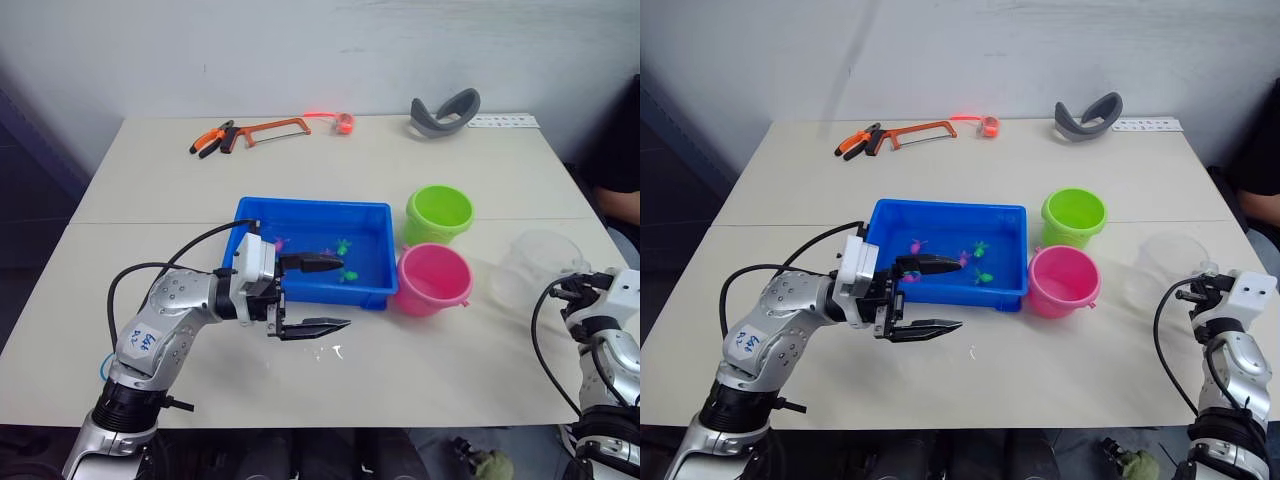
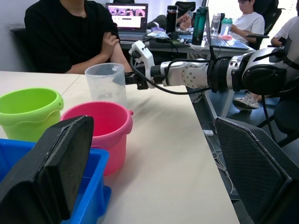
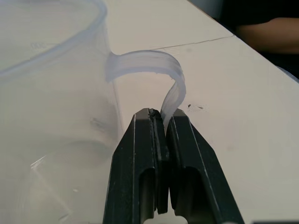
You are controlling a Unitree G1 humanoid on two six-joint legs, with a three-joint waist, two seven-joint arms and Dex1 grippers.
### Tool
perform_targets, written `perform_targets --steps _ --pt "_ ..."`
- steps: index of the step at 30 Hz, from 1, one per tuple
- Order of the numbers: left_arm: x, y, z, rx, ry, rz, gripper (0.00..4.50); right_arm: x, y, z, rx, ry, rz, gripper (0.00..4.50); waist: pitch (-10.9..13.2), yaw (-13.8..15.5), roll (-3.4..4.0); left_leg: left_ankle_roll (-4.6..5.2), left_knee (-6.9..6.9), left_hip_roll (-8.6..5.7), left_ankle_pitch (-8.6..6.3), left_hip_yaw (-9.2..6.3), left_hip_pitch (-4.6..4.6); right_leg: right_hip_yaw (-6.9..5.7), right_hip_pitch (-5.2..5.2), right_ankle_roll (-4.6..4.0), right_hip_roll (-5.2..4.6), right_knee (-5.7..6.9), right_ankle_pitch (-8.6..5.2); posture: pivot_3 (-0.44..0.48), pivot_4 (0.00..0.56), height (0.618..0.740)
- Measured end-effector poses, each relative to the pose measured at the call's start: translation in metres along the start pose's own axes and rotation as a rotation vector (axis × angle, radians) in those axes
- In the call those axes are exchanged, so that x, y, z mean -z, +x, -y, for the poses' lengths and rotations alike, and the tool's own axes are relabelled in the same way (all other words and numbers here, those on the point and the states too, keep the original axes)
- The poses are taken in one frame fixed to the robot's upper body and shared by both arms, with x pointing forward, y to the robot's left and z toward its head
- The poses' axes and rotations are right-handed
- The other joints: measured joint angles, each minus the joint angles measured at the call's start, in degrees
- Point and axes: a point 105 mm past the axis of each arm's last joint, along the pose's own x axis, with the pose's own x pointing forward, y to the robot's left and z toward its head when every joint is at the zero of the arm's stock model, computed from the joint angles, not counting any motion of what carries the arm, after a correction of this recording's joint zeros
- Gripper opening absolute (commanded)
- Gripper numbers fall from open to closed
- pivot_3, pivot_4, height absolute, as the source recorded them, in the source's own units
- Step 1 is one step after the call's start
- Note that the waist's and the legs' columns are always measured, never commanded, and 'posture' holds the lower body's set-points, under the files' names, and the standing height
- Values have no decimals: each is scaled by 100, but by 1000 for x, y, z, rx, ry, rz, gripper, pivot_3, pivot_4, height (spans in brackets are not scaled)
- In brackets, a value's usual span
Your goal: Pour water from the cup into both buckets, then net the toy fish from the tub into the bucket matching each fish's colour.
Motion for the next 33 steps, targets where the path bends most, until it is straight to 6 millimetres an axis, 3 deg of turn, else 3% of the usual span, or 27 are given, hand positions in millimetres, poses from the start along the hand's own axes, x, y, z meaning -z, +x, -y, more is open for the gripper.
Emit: perform_targets --steps 2,4,5,6,10,16,19,21,22,27,30,33 --pt "0 1 0 0 -2 0 4500 1 0 1 6 2 4 987 0 4 0 0 0 0 0 0 0 0 0 0 -1 -1 0 0 150 740" --pt "0 1 0 0 -3 0 4500 2 -2 2 9 -1 2 1908 0 5 0 0 0 0 0 -1 0 0 0 0 -2 -1 0 0 150 740" --pt "1 1 0 0 -3 0 4500 5 -5 5 14 -7 -6 2581 0 9 0 0 0 0 0 -2 0 -1 1 0 -2 -1 0 0 150 740" --pt "1 1 0 0 -3 -1 4500 7 -7 6 17 -9 -15 2927 0 11 0 0 0 0 0 -3 0 -1 1 0 -2 -1 0 0 150 740" --pt "3 -3 0 -9 -11 -17 4500 13 -27 17 13 -34 -38 4484 0 13 1 1 -3 0 -1 -4 -1 -1 1 0 -4 -3 0 0 150 740" --pt "13 -19 1 -59 -43 -56 4500 -2 -67 39 19 -62 -31 4484 -1 15 2 3 -7 1 -4 -4 3 4 2 0 -6 -8 0 0 150 740" --pt "17 -30 -1 -136 -58 -61 4500 -17 -83 31 -48 -72 2 4484 -2 0 8 3 -13 3 -7 -2 11 11 2 0 -7 -9 0 0 150 740" --pt "20 -40 -5 -214 -68 -59 4500 -31 -90 14 -130 -83 44 4484 -2 -16 8 1 -16 9 -10 1 16 11 4 -1 -5 -9 0 0 150 740" --pt "19 -48 -6 -287 -76 -40 4500 -46 -95 -5 -203 -95 88 4484 -3 -14 10 3 -16 8 -14 2 17 14 3 -1 -6 -9 0 0 150 740" --pt "25 -74 2 -539 -110 -3 4500 -77 -115 -68 -439 -115 164 4484 -2 18 7 2 -18 11 -24 -1 16 15 4 -1 -6 -19 -1 0 150 740" --pt "28 -96 5 -704 -109 -8 4500 -87 -124 -107 -610 -137 193 4484 -2 28 0 14 -15 9 -35 -1 18 15 11 0 -9 -24 0 0 150 740" --pt "33 -133 8 -913 -96 -29 4500 -90 -127 -144 -772 -166 230 4484 -9 18 -16 12 -15 11 -41 -2 26 14 15 -3 -9 -26 -1 0 150 740"
